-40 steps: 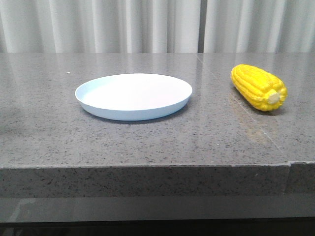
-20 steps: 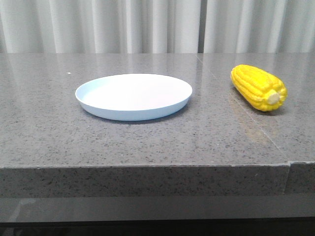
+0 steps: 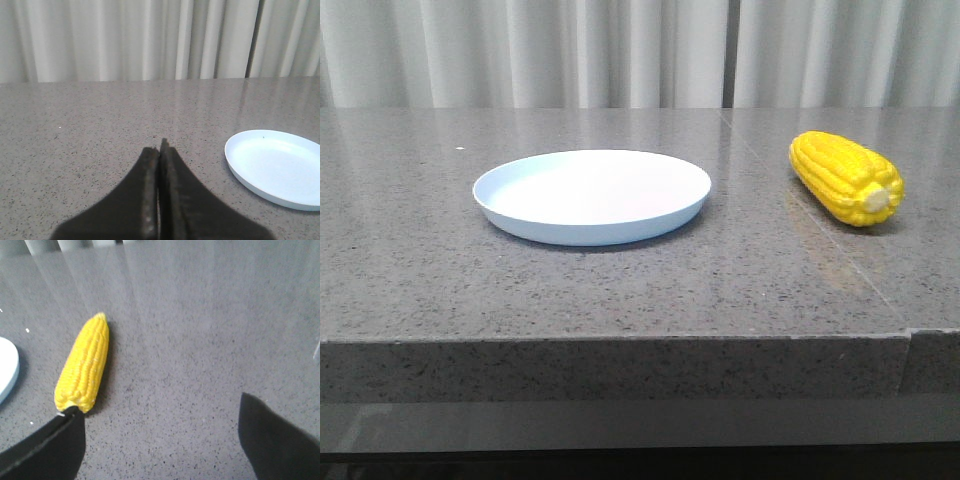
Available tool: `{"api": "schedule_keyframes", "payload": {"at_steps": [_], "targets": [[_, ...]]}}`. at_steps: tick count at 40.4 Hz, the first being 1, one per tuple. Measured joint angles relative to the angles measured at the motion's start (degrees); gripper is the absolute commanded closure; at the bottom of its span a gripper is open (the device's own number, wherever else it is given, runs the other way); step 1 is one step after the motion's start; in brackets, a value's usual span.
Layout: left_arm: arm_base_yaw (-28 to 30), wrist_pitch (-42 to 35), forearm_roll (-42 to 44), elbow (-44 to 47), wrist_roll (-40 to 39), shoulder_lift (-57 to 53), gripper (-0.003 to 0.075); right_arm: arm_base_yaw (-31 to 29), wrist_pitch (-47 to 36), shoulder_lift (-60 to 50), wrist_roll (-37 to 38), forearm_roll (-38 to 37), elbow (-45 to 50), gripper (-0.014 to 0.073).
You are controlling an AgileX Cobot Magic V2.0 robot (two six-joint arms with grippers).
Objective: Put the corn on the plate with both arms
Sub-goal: 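Lower the right gripper over the yellow corn cob and grasp it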
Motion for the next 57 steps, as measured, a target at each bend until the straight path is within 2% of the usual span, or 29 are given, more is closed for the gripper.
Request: {"api": "schedule_keyframes", "payload": {"at_steps": [6, 10, 22, 34, 38, 45, 49, 51, 57], "targets": [[0.0, 0.0, 0.0, 0.0, 0.0, 0.0, 0.0741, 0.1, 4.0, 11.1, 0.0, 0.8, -6.2, -0.0052], [0.0, 0.1, 0.0, 0.0, 0.0, 0.0, 0.0741, 2.4, 5.4, 19.0, 0.0, 2.3, -10.2, -0.0052], [0.0, 0.1, 0.0, 0.0, 0.0, 0.0, 0.0741, 10.2, 5.5, 38.3, 0.0, 8.4, -21.5, -0.0052], [0.0, 0.1, 0.0, 0.0, 0.0, 0.0, 0.0741, 12.7, 5.3, 53.7, 0.1, 10.0, -30.3, -0.0045], [0.0, 0.1, 0.0, 0.0, 0.0, 0.0, 0.0741, 12.7, 5.2, 56.6, 0.1, 10.0, -31.6, 0.0036], [0.0, 0.1, 0.0, 0.0, 0.0, 0.0, 0.0741, 12.7, 5.2, 59.3, 0.1, 10.2, -32.3, 0.0323], [0.0, 0.1, 0.0, 0.0, 0.0, 0.0, 0.0741, 12.7, 5.1, 59.4, 0.1, 10.4, -32.6, 0.0455], [0.0, 0.1, 0.0, 0.0, 0.0, 0.0, 0.0741, 12.7, 5.2, 59.4, 0.1, 10.4, -33.0, 0.0474], [0.0, 0.1, 0.0, 0.0, 0.0, 0.0, 0.0741, 13.6, 5.3, 57.8, 0.1, 10.5, -34.3, 0.0446]]}}
